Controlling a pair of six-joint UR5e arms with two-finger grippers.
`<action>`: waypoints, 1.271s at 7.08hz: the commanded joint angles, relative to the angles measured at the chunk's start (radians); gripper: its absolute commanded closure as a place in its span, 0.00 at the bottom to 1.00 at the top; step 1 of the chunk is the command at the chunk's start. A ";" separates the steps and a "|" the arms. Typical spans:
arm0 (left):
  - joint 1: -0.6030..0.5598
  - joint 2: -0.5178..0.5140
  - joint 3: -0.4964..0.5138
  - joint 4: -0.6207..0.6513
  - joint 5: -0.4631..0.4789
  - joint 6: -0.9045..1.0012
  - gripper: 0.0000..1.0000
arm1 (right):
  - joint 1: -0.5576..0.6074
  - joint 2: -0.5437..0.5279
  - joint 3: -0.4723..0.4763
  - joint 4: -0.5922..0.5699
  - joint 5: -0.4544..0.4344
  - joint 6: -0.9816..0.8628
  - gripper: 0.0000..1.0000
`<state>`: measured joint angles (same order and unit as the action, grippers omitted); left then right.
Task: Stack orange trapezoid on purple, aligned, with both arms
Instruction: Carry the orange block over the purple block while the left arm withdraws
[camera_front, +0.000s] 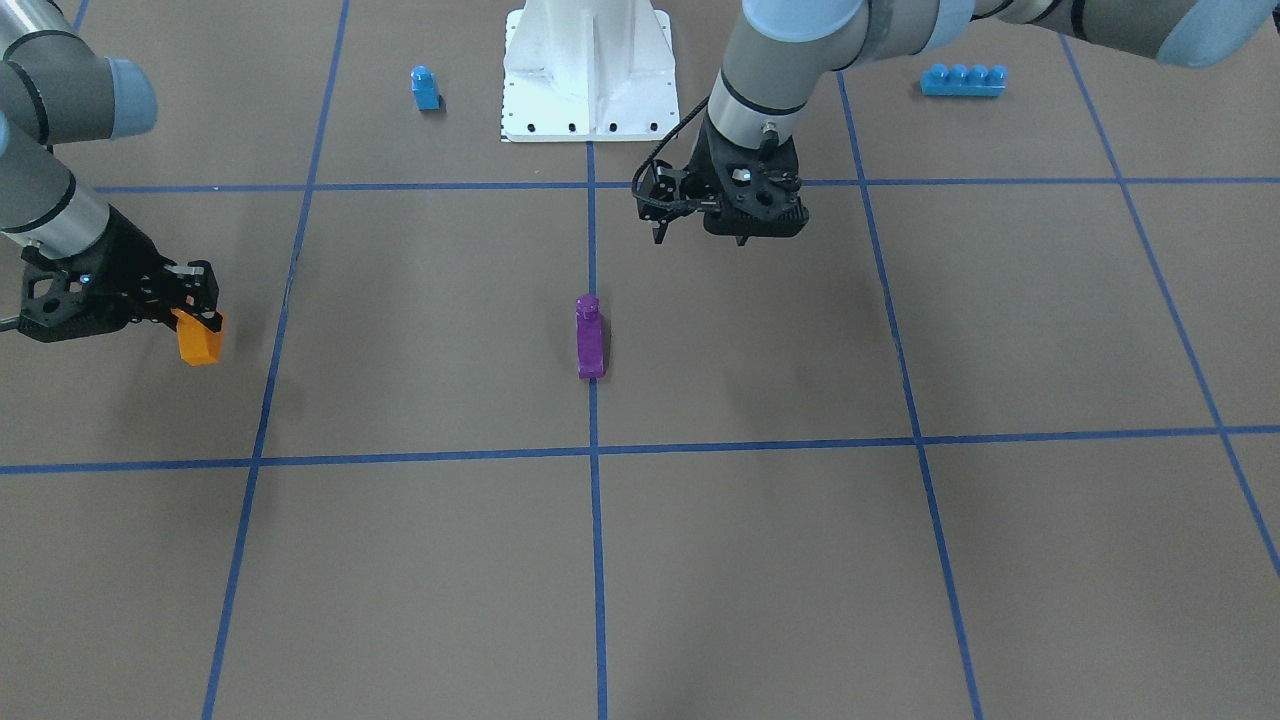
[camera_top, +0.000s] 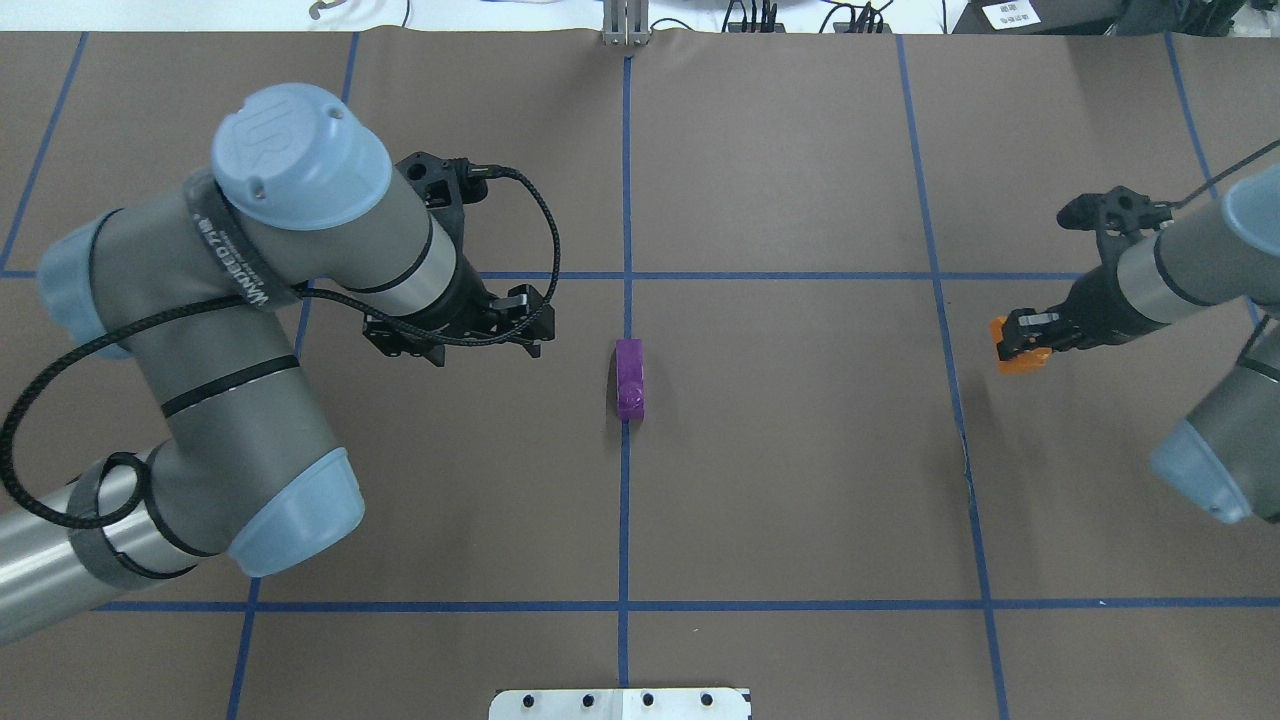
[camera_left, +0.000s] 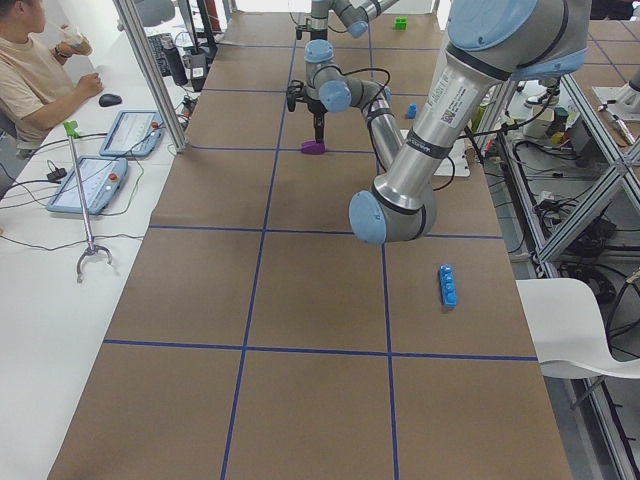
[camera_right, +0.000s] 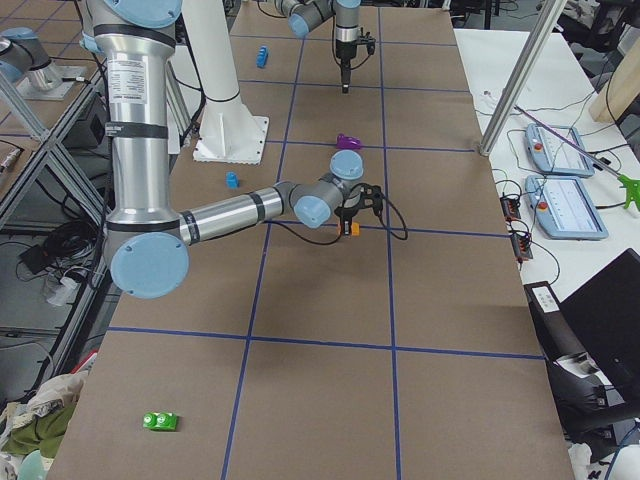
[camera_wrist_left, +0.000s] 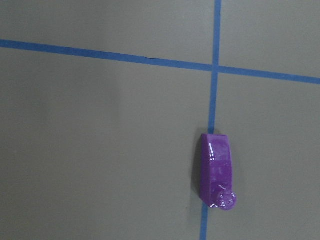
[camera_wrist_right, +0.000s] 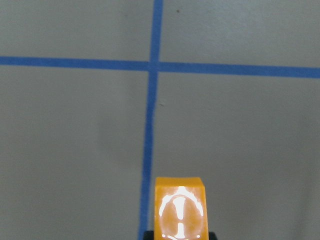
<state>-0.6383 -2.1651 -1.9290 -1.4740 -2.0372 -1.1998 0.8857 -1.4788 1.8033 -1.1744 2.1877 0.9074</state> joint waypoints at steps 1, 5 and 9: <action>-0.021 0.120 -0.080 0.000 0.000 0.075 0.00 | -0.057 0.182 0.002 -0.137 -0.029 0.121 1.00; -0.066 0.345 -0.163 -0.008 -0.001 0.333 0.00 | -0.305 0.555 -0.018 -0.457 -0.231 0.353 1.00; -0.077 0.346 -0.162 -0.008 -0.009 0.335 0.00 | -0.373 0.754 -0.224 -0.476 -0.293 0.376 1.00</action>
<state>-0.7140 -1.8179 -2.0913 -1.4818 -2.0452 -0.8657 0.5211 -0.8258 1.6935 -1.6479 1.9014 1.2733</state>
